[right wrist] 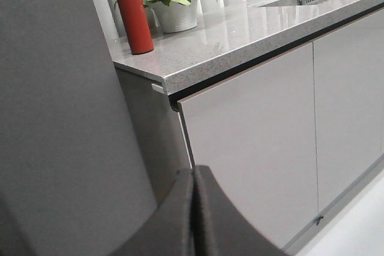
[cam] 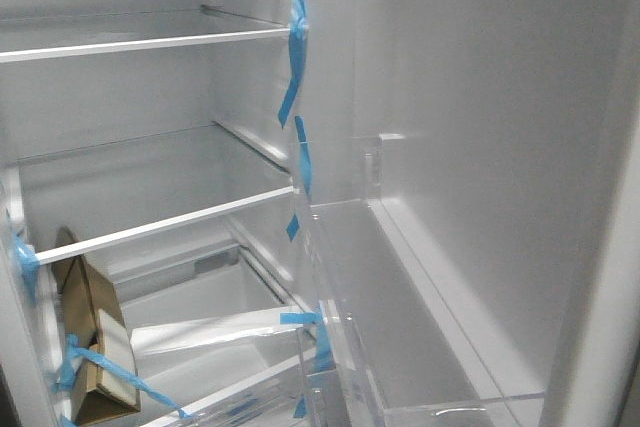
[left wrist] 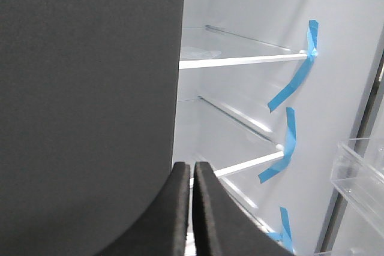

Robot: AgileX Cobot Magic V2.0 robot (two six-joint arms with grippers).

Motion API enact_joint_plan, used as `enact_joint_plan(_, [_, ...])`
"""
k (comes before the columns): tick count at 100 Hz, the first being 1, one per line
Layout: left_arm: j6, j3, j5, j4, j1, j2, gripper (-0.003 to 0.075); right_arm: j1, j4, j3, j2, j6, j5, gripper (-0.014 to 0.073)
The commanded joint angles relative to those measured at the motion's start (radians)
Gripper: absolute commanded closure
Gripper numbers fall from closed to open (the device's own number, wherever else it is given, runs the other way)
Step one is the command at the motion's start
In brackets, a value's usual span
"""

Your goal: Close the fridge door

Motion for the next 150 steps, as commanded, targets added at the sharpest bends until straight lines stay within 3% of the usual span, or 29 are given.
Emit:
enact_joint_plan(1, [-0.002, 0.04, -0.083, -0.006, -0.002, -0.021, 0.074, -0.005, -0.012, 0.024, -0.02, -0.008, -0.077, 0.0665])
enact_joint_plan(73, [-0.002, 0.04, -0.083, -0.006, -0.002, -0.021, 0.074, -0.005, -0.007, 0.019, -0.02, -0.008, -0.077, 0.0665])
enact_joint_plan(90, [-0.002, 0.04, -0.083, -0.006, -0.002, -0.021, 0.074, -0.008, 0.204, -0.127, 0.006, -0.008, 0.087, 0.0665])
enact_joint_plan(109, [-0.002, 0.04, -0.083, -0.006, -0.002, -0.021, 0.074, -0.008, 0.369, -0.354, 0.162, -0.008, 0.107, 0.0665])
enact_joint_plan(131, [-0.002, 0.04, -0.083, -0.006, -0.002, -0.021, 0.074, -0.008, 0.565, -0.586, 0.406, -0.008, -0.015, 0.0665])
enact_joint_plan(150, [-0.002, 0.04, -0.083, -0.006, -0.002, -0.021, 0.074, -0.01, 0.903, -0.688, 0.564, -0.008, -0.132, 0.0665])
